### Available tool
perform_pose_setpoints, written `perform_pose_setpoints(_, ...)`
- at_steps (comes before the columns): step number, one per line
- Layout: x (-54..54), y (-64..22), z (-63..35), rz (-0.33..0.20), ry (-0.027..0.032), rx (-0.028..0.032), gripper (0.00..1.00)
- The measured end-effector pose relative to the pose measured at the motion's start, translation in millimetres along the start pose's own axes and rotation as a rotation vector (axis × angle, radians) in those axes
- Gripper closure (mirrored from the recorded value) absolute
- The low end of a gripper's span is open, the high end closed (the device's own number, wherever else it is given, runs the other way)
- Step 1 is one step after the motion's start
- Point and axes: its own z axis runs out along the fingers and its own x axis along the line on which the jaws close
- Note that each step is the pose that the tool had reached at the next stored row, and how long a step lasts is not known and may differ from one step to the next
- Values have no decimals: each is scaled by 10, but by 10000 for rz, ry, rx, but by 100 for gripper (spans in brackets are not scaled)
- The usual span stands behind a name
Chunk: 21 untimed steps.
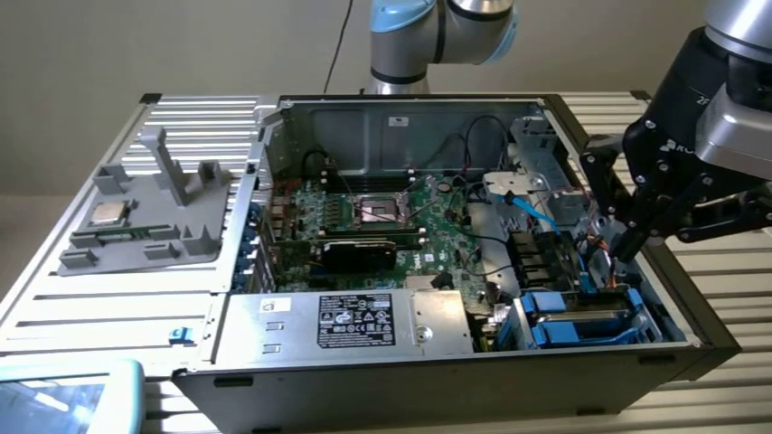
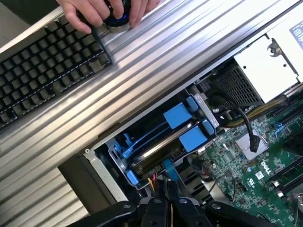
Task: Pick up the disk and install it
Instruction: 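Insert the second disk wire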
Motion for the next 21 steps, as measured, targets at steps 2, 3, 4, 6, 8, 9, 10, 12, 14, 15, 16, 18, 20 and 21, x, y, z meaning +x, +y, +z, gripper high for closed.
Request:
perform_pose_setpoints(2, -1, -1, 0, -312, 0, 5, 89)
perform_pose_setpoints(3, -1, -1, 0, -458, 0, 8, 89)
perform_pose_setpoints(4, -1, -2, 0, -596, -2, 13, 89)
perform_pose_setpoints(6, -2, -3, 0, -829, -13, 35, 89)
perform_pose_setpoints(8, -5, -7, 1, -1001, -34, 72, 89)
perform_pose_setpoints(9, -6, -9, 0, -1070, -45, 93, 89)
perform_pose_setpoints(10, -7, -11, 0, -1139, -59, 116, 89)
perform_pose_setpoints(12, -9, -13, -1, -1283, -90, 168, 89)
perform_pose_setpoints(14, -11, -14, 0, -1442, -128, 228, 89)
perform_pose_setpoints(15, -11, -14, 0, -1562, -148, 257, 89)
perform_pose_setpoints(16, -10, -15, -1, -1710, -159, 271, 89)
perform_pose_setpoints(18, -11, -15, 0, -2064, -177, 299, 89)
perform_pose_setpoints(20, -10, -15, 1, -2424, -187, 311, 89)
perform_pose_setpoints(21, -10, -15, 2, -2610, -189, 313, 89)
